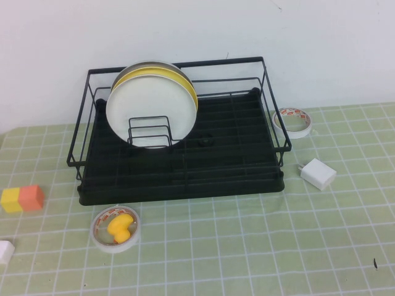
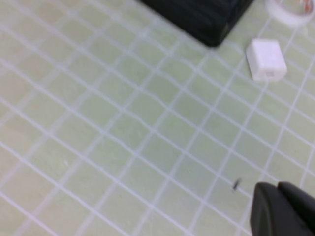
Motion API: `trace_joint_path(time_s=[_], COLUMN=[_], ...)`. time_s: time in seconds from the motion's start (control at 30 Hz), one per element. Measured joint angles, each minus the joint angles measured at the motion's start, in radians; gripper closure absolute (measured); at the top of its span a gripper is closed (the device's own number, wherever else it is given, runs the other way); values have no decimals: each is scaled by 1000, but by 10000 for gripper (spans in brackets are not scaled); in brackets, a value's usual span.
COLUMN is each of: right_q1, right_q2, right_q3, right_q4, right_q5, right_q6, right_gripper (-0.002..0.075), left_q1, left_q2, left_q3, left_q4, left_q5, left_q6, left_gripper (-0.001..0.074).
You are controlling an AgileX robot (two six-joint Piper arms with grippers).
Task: Place plate on rack
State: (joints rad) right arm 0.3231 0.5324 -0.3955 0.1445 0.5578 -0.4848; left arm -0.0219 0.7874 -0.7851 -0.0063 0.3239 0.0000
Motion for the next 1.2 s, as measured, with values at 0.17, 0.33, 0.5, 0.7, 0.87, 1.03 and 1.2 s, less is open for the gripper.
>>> trace_joint_path(time_s=[0.17,0.33,0.5,0.7,0.87,1.03,1.2], right_q1=[0,0,0,0,0,0,0], right_q2=[-64,-66,-66,-66,-66,-66,-66], right_q3=[14,15,17,17,17,17,17], right_q4=[23,39,43,45,44,45,45], right_q5=[13,68,74,76,80,82,82], right_q6=[0,0,0,0,0,0,0], right_gripper=[728,728,728,728,728,728,728], left_q1=[0,0,0,0,0,0,0], left_q2=[-191,-308,-344,-348,-355,-375,-497], left_q3=[238,380,455,523,573,613,636], left_q4=[-44,-68,-68,-69,-69,-69,-69], left_q5=[-57,-84,-90,-77,-53,-32,56], left_q6=[-23,-28,-36,-44,-47,-49,-49], left_gripper=[735,735,735,735,736,736,736])
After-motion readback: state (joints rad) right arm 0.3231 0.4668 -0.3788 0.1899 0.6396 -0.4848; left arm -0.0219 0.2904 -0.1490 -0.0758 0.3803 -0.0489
